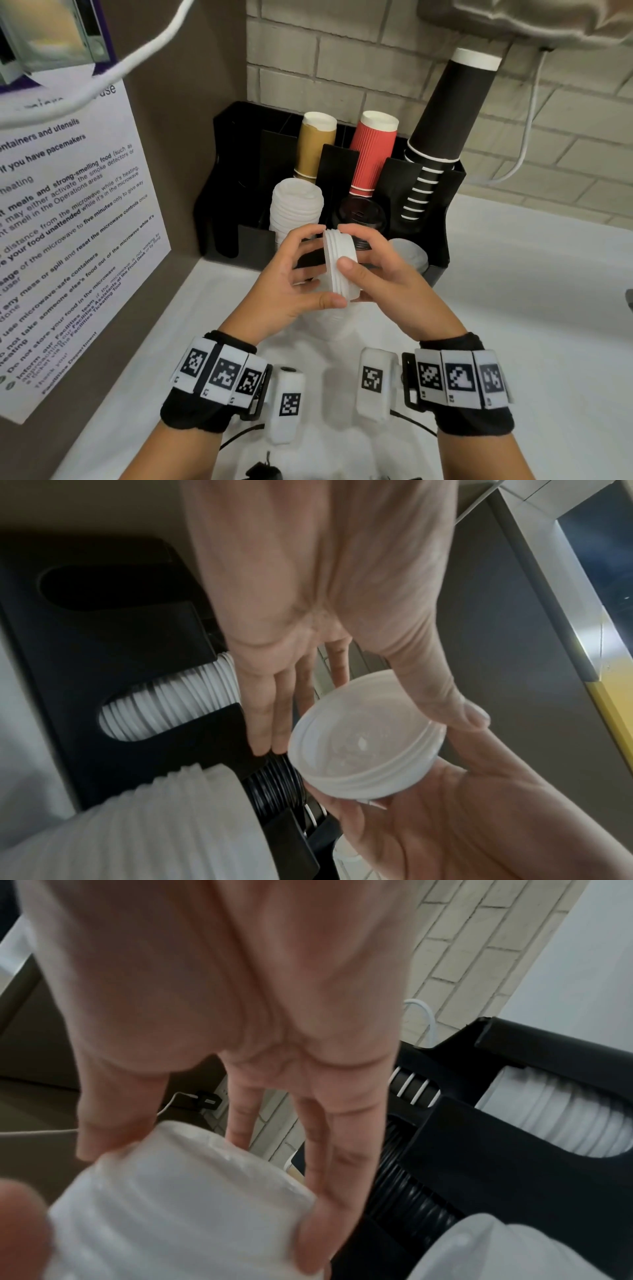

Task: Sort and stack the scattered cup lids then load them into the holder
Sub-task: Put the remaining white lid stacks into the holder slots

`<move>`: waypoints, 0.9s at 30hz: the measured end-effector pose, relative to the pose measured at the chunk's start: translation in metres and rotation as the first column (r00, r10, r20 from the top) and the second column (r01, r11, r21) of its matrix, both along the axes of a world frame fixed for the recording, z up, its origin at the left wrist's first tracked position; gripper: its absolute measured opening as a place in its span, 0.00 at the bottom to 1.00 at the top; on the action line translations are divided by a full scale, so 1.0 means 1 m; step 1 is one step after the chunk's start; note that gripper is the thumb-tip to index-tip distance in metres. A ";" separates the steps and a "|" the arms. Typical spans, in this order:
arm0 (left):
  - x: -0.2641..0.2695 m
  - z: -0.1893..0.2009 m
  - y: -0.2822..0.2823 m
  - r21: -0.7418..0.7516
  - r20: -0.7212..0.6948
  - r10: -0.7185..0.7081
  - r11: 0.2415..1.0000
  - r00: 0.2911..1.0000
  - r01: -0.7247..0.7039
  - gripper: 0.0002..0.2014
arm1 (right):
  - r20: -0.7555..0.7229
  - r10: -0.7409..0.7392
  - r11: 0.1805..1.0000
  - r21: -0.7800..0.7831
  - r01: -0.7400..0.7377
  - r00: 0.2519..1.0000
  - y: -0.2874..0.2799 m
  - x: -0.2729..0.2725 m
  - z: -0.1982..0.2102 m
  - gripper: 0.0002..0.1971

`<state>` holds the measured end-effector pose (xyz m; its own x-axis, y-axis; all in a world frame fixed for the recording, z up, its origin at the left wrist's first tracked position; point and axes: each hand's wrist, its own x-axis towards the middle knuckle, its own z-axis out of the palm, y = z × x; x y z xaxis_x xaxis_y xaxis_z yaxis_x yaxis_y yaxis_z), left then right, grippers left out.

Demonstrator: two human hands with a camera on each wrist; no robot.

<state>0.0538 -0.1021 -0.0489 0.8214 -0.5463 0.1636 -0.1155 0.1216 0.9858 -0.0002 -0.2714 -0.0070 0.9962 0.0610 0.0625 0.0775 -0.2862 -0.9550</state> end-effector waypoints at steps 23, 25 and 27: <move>0.024 -0.002 0.024 -0.030 0.098 0.262 0.965 0.960 -0.260 0.21 | 0.309 -0.260 0.799 -0.462 0.383 0.915 -0.098 0.034 0.040 0.33; 0.028 -0.004 0.027 -0.027 0.114 0.284 0.959 0.952 -0.283 0.19 | 0.231 -0.248 0.720 -0.606 0.338 0.941 -0.114 0.045 0.034 0.34; 0.031 -0.006 0.027 -0.025 0.129 0.288 0.957 0.949 -0.287 0.18 | 0.117 -0.241 0.624 -0.742 0.246 0.963 -0.119 0.054 0.026 0.36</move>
<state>0.0846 -0.0749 -0.0553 0.9152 -0.2884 0.2815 -0.2730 0.0701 0.9594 0.0540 -0.3908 0.0187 0.9814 -0.1559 0.1122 -0.0973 -0.9071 -0.4095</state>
